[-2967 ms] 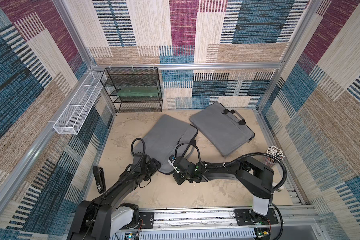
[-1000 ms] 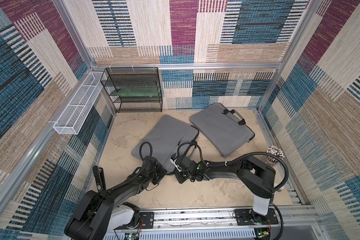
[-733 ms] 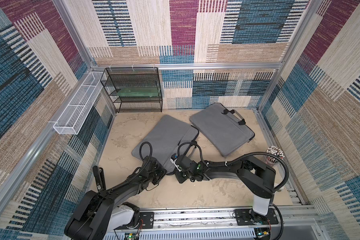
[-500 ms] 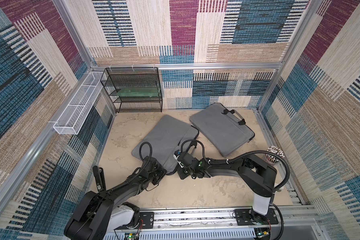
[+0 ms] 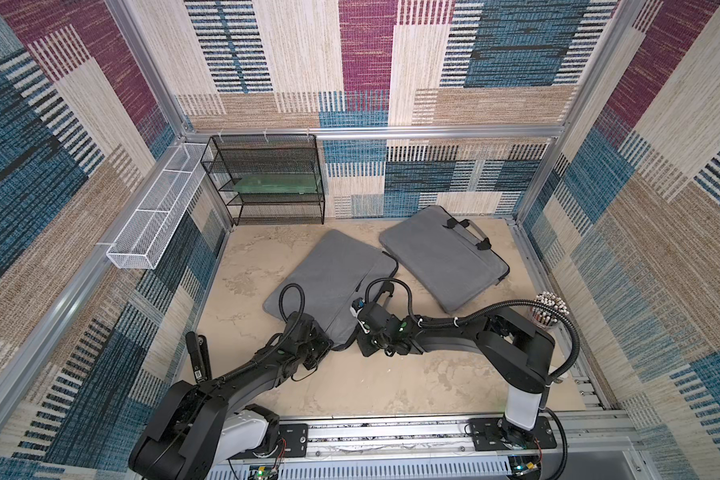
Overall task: Open the zippered laptop bag and take out the laptop
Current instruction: Unzip the zipper on the zippered laptop bag.
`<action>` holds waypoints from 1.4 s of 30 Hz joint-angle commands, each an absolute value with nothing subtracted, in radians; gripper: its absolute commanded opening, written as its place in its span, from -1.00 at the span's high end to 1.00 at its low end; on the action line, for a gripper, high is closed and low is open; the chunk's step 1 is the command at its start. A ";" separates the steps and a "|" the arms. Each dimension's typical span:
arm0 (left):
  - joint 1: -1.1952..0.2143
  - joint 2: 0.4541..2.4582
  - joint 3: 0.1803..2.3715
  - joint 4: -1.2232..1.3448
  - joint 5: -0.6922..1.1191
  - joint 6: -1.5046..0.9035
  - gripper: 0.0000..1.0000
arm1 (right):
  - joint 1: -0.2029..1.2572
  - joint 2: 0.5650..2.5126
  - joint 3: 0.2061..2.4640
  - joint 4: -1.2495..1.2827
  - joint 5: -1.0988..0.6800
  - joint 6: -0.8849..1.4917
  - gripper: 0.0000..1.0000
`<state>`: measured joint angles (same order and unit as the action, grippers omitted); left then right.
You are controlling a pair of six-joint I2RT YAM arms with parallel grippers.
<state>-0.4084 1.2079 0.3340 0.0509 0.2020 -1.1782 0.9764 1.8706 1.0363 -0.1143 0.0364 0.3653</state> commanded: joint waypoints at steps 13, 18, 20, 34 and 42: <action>-0.407 1.210 0.310 -0.141 0.089 -1.193 1.00 | 0.935 1.866 1.020 -0.109 0.079 0.380 1.00; -0.406 1.196 0.296 -0.137 0.079 -1.201 1.00 | 0.924 1.878 1.026 -0.097 0.071 0.388 1.00; -0.406 1.184 0.290 -0.135 0.075 -1.206 1.00 | 0.920 1.879 1.028 -0.092 0.066 0.388 1.00; -0.406 1.156 0.279 -0.153 0.057 -1.216 1.00 | 0.861 1.876 1.025 -0.063 0.021 0.393 1.00; -0.406 1.147 0.278 -0.172 0.045 -1.221 1.00 | 0.835 1.872 1.030 -0.054 0.013 0.395 1.00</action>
